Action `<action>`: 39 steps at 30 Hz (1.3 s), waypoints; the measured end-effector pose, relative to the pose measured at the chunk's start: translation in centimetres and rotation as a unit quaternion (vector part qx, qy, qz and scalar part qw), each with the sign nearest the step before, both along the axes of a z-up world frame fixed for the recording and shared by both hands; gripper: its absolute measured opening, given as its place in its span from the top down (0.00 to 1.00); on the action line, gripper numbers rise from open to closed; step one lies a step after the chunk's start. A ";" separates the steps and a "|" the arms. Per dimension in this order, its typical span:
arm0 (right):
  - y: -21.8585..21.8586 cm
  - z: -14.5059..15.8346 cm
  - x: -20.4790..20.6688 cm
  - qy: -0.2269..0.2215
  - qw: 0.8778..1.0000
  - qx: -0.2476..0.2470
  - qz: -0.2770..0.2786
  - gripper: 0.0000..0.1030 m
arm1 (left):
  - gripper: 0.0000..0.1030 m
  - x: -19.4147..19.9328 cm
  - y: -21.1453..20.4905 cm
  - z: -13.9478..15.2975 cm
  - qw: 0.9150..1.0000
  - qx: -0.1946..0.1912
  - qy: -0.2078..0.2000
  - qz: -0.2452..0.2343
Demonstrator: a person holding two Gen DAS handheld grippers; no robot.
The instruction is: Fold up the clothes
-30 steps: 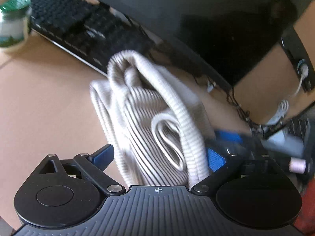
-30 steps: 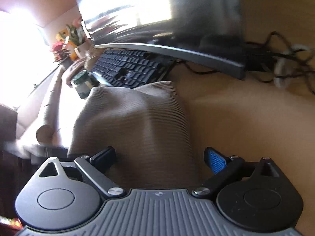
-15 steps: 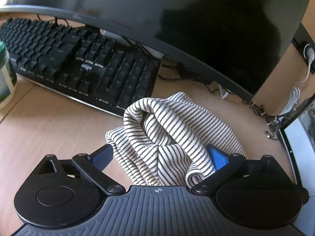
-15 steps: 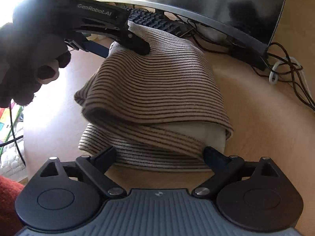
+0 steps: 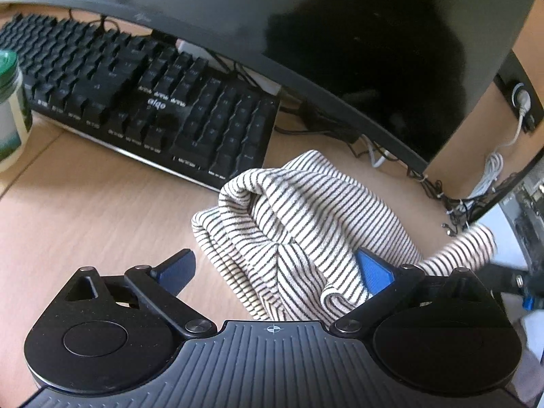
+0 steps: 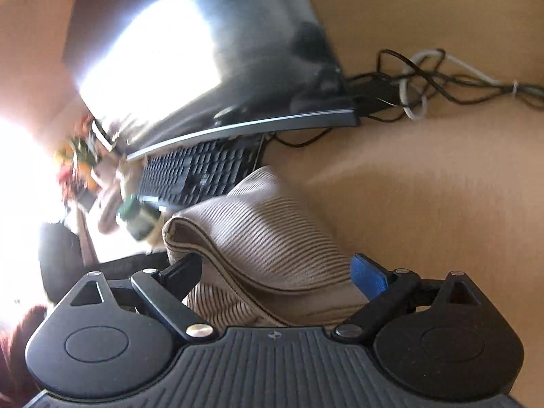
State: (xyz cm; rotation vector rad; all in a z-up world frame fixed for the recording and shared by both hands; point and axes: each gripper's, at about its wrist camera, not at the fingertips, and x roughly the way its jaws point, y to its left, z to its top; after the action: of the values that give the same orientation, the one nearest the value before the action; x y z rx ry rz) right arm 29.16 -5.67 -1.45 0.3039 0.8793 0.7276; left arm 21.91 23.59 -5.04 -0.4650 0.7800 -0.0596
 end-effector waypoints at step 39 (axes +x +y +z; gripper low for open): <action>7.8 3.5 -7.1 -0.140 0.974 -0.175 0.045 0.91 | 0.38 -2.3 0.4 -1.1 0.987 -0.097 0.038 -0.122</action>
State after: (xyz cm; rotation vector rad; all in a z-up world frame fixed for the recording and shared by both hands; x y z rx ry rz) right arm 22.01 2.16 2.01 -0.1513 0.7375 0.6657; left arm 19.62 24.02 -6.12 -0.5575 0.9075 -0.3498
